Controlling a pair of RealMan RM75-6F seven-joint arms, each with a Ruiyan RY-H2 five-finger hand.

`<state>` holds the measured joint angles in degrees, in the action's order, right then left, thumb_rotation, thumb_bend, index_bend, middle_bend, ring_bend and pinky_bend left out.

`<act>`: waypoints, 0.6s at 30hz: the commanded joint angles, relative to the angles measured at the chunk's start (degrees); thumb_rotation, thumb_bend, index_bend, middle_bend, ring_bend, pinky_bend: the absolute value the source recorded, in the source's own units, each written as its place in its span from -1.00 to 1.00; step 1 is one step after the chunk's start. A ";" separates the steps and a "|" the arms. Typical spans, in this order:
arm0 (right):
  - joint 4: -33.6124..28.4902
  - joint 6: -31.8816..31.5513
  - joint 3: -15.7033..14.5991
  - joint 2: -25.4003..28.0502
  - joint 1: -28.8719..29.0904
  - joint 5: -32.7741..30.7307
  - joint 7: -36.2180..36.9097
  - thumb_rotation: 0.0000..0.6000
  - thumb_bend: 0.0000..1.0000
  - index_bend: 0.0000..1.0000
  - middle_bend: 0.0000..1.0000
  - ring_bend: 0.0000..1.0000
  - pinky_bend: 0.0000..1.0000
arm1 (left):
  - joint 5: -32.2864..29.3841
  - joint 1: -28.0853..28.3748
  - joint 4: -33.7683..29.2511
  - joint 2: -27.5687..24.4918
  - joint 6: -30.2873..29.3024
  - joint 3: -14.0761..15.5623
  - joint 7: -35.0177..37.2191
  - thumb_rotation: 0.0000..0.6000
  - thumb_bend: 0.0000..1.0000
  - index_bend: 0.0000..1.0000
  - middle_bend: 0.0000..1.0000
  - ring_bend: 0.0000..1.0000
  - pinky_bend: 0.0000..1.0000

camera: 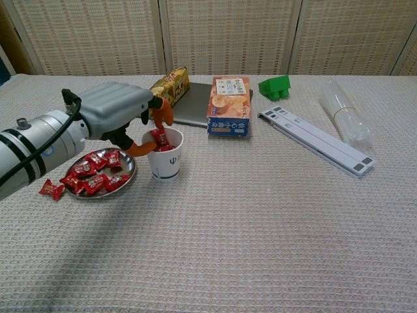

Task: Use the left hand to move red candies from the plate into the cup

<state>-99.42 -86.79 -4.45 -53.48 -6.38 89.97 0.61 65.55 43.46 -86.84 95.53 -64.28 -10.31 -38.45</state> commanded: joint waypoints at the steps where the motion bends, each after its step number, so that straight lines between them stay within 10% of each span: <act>1: 0.04 -0.06 -0.03 0.00 -0.05 0.07 0.04 1.00 -0.91 -1.00 -1.00 -1.00 -1.00 | 1.31 -0.19 -0.73 -0.09 -0.56 0.67 0.44 1.00 -0.24 -0.40 -0.34 -0.28 1.00; 18: 0.16 -0.97 -1.04 -0.19 -0.50 2.56 -0.17 1.00 -0.91 -1.00 -1.00 -1.00 -1.00 | 7.81 -11.92 -5.04 -9.16 -9.10 9.89 10.38 1.00 -0.25 -0.53 -0.38 -0.30 1.00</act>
<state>-99.23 -87.65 -5.40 -53.61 -6.82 92.39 0.54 72.44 32.98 -92.75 86.98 -72.32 -1.86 -29.44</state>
